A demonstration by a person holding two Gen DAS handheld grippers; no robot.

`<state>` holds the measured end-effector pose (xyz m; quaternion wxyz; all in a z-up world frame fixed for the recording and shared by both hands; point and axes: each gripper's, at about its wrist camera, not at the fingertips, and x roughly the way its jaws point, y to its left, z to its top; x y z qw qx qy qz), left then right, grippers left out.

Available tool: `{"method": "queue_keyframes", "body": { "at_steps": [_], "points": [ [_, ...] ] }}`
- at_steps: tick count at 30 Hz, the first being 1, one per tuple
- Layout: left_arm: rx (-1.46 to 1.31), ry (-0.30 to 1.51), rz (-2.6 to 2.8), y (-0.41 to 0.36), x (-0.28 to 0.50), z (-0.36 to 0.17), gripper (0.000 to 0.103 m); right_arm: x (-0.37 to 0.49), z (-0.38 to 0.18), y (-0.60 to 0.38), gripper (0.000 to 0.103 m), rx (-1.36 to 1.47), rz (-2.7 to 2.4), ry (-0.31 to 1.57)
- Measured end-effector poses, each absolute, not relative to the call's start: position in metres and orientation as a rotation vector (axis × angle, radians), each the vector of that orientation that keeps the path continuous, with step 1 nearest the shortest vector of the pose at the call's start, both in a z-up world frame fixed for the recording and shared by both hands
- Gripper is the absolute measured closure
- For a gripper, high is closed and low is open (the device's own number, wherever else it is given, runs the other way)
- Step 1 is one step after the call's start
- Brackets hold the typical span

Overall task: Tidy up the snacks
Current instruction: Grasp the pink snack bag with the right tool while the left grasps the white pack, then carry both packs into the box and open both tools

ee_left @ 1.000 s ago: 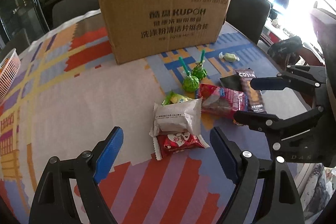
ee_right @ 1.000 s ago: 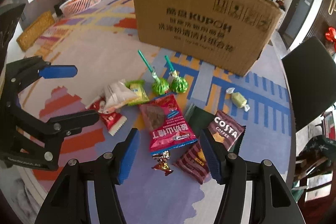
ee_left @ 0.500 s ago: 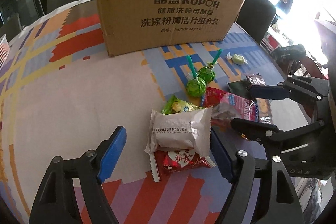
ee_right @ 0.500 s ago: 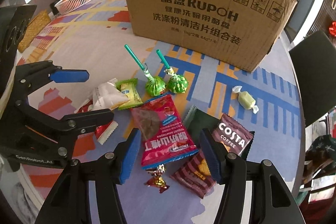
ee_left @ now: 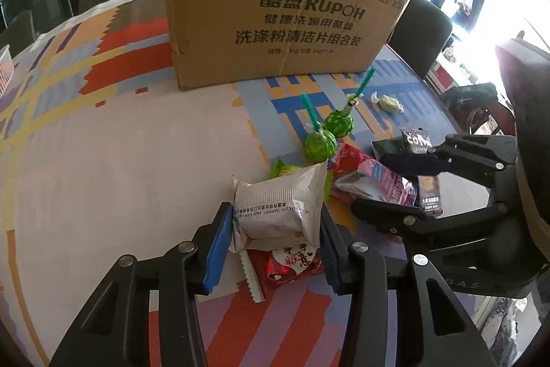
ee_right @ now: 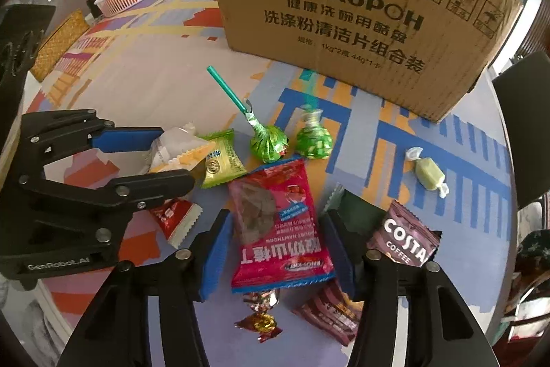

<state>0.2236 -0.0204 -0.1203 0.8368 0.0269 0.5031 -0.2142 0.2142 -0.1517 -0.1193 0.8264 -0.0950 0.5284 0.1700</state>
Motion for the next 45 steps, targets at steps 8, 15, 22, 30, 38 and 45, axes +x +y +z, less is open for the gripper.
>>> {"method": "queue_keyframes", "body": {
  "at_steps": [8,15,22,30,38,45],
  "points": [
    [0.068,1.038,-0.42,-0.021,0.218,-0.111,0.058,0.211,-0.12,-0.148,0.061,-0.201,0.345,1.105],
    [0.065,0.97,-0.383,-0.025,0.204,-0.091,0.058,0.198,-0.101,-0.159,0.061,-0.149,0.324,1.044],
    [0.047,0.906,-0.37,-0.027,0.193,-0.067,0.058,0.182,-0.072,-0.17,0.061,-0.115,0.298,0.969],
    [0.042,0.835,-0.373,-0.031,0.185,-0.037,0.058,0.168,-0.037,-0.182,0.061,-0.053,0.273,0.876],
    [0.029,0.748,-0.378,-0.037,0.19,0.002,0.058,0.166,0.002,-0.19,0.061,-0.012,0.251,0.767],
    [0.028,0.677,-0.372,-0.04,0.199,0.035,0.058,0.17,0.035,-0.195,0.061,0.019,0.238,0.679]
  ]
}}
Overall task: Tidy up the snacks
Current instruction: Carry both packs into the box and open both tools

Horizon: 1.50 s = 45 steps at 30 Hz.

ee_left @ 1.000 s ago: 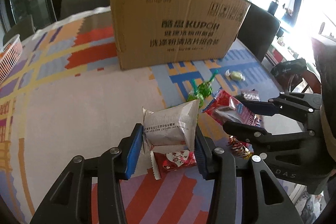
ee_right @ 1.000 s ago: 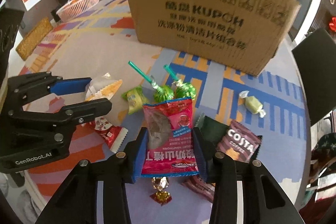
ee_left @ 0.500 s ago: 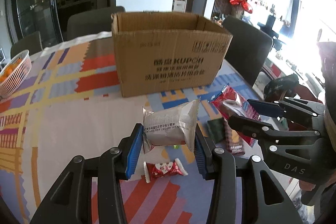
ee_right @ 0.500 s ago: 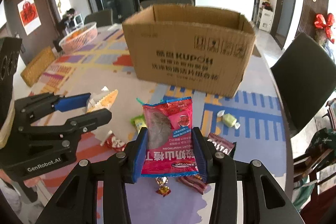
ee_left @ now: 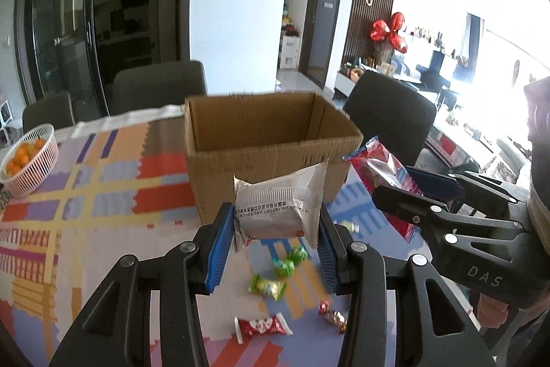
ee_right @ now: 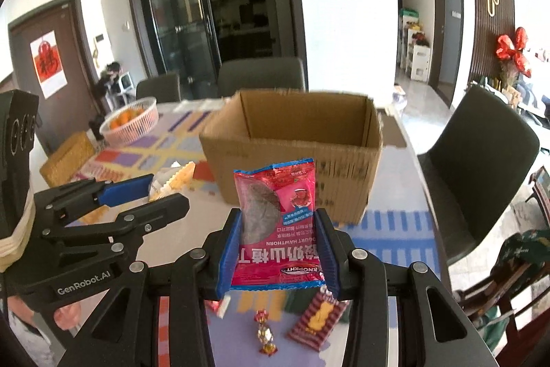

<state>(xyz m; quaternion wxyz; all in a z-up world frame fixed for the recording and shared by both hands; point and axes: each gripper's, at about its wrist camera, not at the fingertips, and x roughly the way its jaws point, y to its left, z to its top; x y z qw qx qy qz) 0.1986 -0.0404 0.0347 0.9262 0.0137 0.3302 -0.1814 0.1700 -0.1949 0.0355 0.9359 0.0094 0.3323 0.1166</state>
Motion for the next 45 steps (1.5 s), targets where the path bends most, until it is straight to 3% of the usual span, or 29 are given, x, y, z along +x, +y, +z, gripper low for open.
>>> {"method": "queue_keyframes", "body": {
  "at_steps": [14,37,40,42,44,45],
  "points": [
    [0.012,0.598,-0.359,-0.037,0.241,0.078,0.058,0.206,0.078,-0.201,0.061,0.046,0.22,0.591],
    [-0.012,0.708,-0.333,-0.049,0.339,0.064,0.057,0.301,0.061,-0.213,0.061,0.055,0.161,0.668],
    [0.006,0.709,-0.3,-0.051,0.344,0.061,0.053,0.309,0.057,-0.213,0.06,0.048,0.152,0.683],
    [0.017,0.706,-0.288,-0.051,0.343,0.062,0.041,0.311,0.055,-0.214,0.059,0.036,0.139,0.679],
    [0.03,0.7,-0.271,-0.049,0.338,0.062,0.036,0.308,0.055,-0.213,0.045,0.016,0.109,0.661],
    [0.036,0.695,-0.261,-0.048,0.336,0.063,0.036,0.305,0.056,-0.213,0.042,0.012,0.095,0.654]
  ]
}}
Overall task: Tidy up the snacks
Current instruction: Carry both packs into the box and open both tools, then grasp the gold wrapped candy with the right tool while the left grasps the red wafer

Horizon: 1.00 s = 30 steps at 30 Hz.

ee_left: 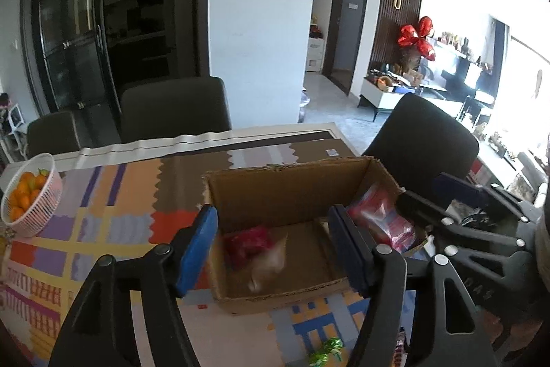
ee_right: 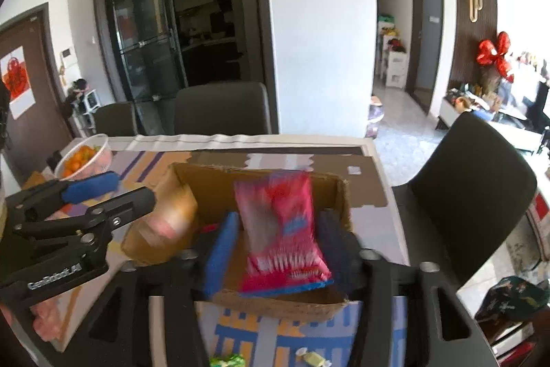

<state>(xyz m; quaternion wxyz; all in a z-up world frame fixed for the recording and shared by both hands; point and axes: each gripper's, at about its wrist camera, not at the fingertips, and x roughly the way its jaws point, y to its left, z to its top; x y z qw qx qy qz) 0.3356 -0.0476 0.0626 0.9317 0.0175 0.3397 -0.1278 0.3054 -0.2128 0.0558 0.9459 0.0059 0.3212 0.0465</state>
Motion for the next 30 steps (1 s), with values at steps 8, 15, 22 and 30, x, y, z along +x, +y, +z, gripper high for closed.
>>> {"method": "queue_keyframes", "body": {
  "at_steps": [8,15,22,30],
  "points": [
    [0.07,0.644,-0.209,-0.036,0.287,0.069,0.033,0.263,0.071,-0.211,0.042,-0.025,0.076,0.576],
    [0.073,0.614,-0.23,-0.028,0.24,0.076,0.029,0.214,0.085,-0.208,0.042,-0.023,0.113,0.523],
    [0.108,0.612,-0.24,-0.025,0.198,0.065,0.026,0.172,0.08,-0.202,0.042,-0.032,0.131,0.512],
    [0.097,0.66,-0.262,-0.02,0.165,0.038,0.026,0.14,0.057,-0.195,0.043,-0.06,0.146,0.549]
  ]
}}
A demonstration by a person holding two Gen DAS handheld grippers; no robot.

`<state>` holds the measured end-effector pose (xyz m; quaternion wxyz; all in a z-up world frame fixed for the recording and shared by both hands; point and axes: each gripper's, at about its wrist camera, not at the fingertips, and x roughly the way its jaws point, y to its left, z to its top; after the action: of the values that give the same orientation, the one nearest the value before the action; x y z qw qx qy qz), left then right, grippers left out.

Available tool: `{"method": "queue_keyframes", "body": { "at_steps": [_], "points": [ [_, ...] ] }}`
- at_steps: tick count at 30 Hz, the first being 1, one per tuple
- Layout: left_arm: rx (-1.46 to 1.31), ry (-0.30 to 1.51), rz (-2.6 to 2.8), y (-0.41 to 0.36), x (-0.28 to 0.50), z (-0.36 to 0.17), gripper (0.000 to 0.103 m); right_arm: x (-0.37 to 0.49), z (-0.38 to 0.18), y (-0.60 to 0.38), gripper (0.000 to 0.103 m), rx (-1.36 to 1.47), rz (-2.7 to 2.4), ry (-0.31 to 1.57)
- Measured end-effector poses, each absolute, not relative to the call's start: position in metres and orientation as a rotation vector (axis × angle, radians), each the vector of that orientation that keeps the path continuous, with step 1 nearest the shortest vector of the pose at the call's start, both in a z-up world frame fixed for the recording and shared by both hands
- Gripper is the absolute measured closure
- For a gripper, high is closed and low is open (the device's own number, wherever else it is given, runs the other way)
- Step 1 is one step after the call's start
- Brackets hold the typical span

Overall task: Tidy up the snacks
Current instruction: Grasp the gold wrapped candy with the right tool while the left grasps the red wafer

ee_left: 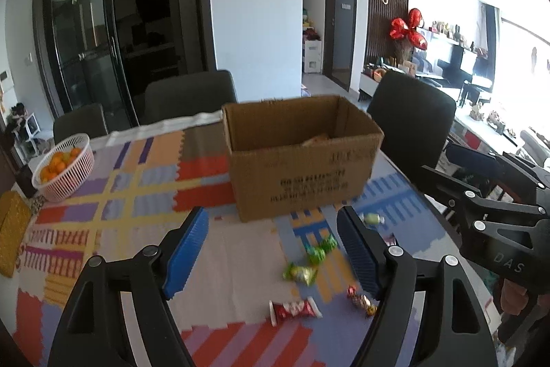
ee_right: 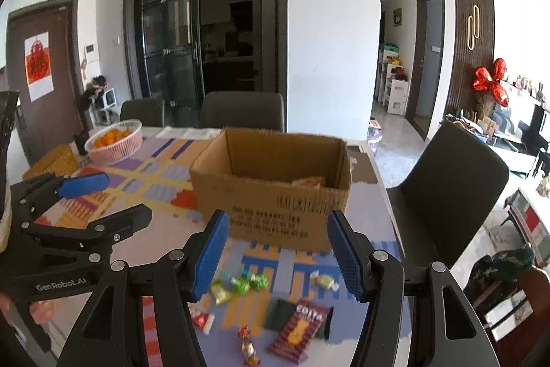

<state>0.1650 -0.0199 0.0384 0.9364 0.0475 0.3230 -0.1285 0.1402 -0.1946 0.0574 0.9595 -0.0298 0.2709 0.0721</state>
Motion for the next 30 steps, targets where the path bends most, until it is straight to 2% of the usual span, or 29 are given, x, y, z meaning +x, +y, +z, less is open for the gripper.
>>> {"method": "queue_keyframes", "body": {
  "at_steps": [14,30],
  "points": [
    [0.164,0.782,-0.354,-0.018,0.139,-0.035,0.026,0.121,-0.002,-0.175,0.043,-0.118,0.182,0.715],
    [0.405,0.94,-0.504,-0.032,0.167,-0.109,0.026,0.131,-0.093,-0.166,0.044,-0.109,0.197,0.995]
  ]
}}
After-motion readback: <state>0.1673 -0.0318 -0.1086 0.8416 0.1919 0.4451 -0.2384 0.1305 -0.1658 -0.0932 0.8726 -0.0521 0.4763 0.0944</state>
